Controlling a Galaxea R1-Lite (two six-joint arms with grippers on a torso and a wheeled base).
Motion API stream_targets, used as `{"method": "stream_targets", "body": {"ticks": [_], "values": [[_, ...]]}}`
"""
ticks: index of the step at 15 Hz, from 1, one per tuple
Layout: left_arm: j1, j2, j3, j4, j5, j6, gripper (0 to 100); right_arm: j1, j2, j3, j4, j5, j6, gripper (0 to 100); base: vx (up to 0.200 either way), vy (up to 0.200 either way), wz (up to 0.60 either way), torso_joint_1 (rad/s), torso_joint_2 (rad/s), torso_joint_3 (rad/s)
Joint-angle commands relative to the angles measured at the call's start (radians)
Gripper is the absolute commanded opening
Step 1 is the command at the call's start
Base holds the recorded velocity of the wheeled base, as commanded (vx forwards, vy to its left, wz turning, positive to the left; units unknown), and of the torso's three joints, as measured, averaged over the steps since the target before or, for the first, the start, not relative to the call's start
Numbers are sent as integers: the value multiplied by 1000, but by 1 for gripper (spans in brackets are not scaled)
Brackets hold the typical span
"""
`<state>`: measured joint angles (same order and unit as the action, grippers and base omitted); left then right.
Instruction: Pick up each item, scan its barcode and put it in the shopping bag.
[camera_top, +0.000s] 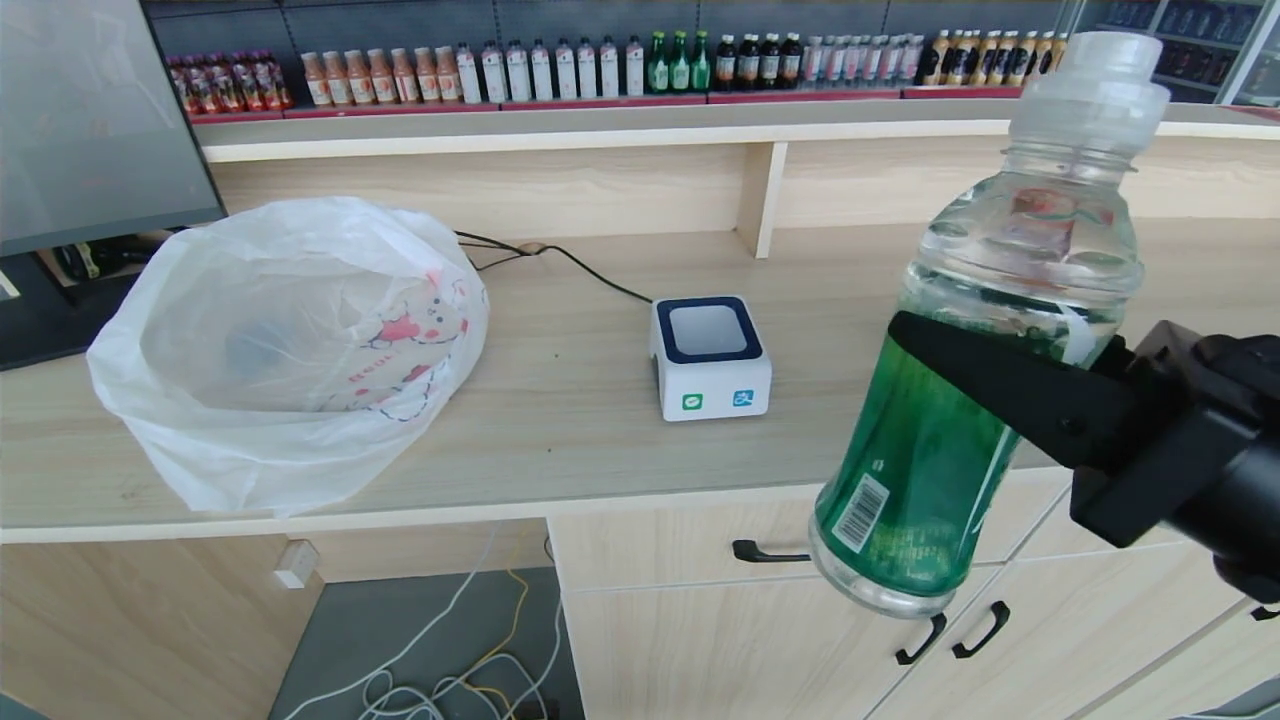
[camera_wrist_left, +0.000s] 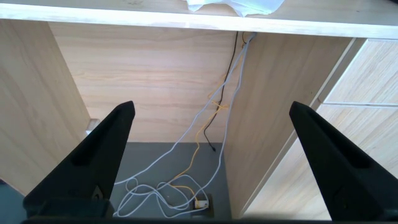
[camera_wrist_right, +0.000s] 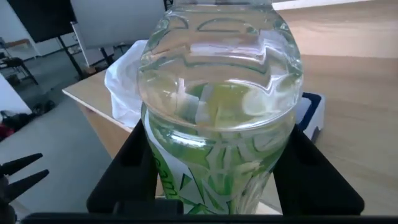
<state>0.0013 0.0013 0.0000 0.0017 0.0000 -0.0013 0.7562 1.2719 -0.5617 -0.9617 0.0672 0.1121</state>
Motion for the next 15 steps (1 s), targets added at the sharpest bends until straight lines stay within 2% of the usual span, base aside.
{"method": "stream_targets", "body": {"ticks": [1,3,5,9,12,15], "values": [[0,0,0,0,0,0,100,-90,24,0,-3,183,12,0,0,0,0,0,0,0],[-1,0,0,0,0,0,100,-129,23,3,-6,339,43,0,0,0,0,0,0,0],[0,0,0,0,0,0,100,-127,21,-1,-8,391,121,0,0,0,0,0,0,0],[0,0,0,0,0,0,100,-129,57,-30,-141,419,342,0,0,0,0,0,0,0],[0,0,0,0,0,0,100,-130,112,-24,-282,419,445,0,0,0,0,0,0,0],[0,0,0,0,0,0,100,-130,156,17,-428,419,492,0,0,0,0,0,0,0]]}}
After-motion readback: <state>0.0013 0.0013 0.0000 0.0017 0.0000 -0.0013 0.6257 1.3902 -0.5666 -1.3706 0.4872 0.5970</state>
